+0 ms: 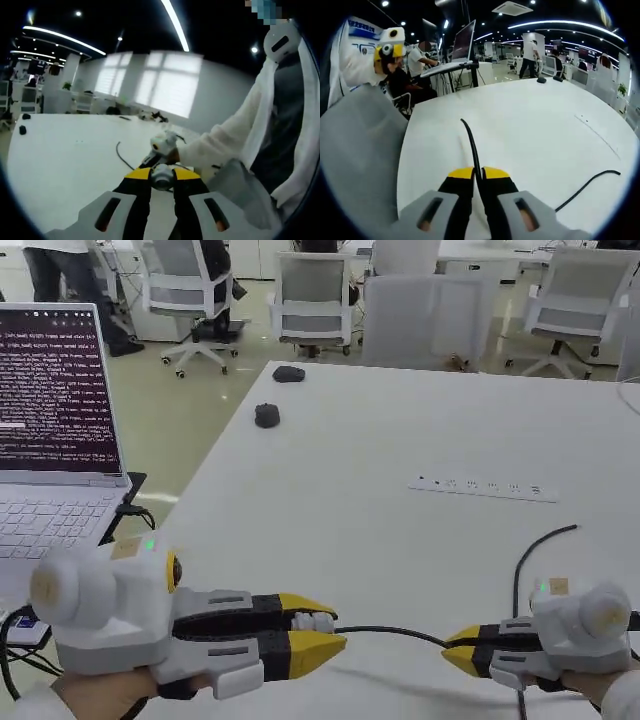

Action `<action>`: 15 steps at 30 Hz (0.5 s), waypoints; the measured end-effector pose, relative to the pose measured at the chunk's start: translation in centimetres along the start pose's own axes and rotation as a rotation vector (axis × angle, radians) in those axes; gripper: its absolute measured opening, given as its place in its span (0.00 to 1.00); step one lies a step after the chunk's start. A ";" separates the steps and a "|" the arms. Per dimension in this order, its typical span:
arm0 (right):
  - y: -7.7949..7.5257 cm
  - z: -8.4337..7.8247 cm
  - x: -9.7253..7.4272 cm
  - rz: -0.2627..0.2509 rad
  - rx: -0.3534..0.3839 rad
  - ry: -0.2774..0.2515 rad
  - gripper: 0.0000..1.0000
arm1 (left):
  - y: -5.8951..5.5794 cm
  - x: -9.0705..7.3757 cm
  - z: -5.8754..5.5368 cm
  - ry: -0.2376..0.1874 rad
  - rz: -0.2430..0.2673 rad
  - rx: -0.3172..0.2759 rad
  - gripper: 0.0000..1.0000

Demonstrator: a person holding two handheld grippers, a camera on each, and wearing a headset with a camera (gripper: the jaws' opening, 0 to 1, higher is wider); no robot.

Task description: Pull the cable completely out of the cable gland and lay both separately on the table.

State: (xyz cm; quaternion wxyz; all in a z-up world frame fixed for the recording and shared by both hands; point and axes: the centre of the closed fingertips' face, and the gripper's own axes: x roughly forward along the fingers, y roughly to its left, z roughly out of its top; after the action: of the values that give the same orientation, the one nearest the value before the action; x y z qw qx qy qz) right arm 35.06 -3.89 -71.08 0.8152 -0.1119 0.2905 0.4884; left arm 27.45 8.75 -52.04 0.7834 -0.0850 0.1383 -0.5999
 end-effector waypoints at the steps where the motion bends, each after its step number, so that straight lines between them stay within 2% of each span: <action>1: -0.1 -0.4 0.3 -0.005 -0.003 0.014 0.04 | 0.3 0.0 0.0 -0.005 0.006 -0.006 0.17; 5: -0.1 -1.2 1.0 -0.001 0.000 0.033 0.04 | 0.9 0.1 -0.3 -0.013 0.016 -0.023 0.17; 10: -0.2 -2.2 2.0 0.005 0.005 0.055 0.05 | 1.8 0.6 -1.8 0.023 0.019 -0.043 0.17; 15: -0.2 -2.6 2.3 0.010 0.017 0.055 0.05 | 2.2 1.1 -2.3 0.031 0.016 -0.055 0.17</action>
State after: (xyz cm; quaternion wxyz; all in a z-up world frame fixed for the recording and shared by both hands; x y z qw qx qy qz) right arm 35.13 -3.55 -74.57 0.8053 -0.1168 0.3176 0.4869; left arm 29.05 8.35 -55.00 0.7833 -0.0961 0.1677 -0.5908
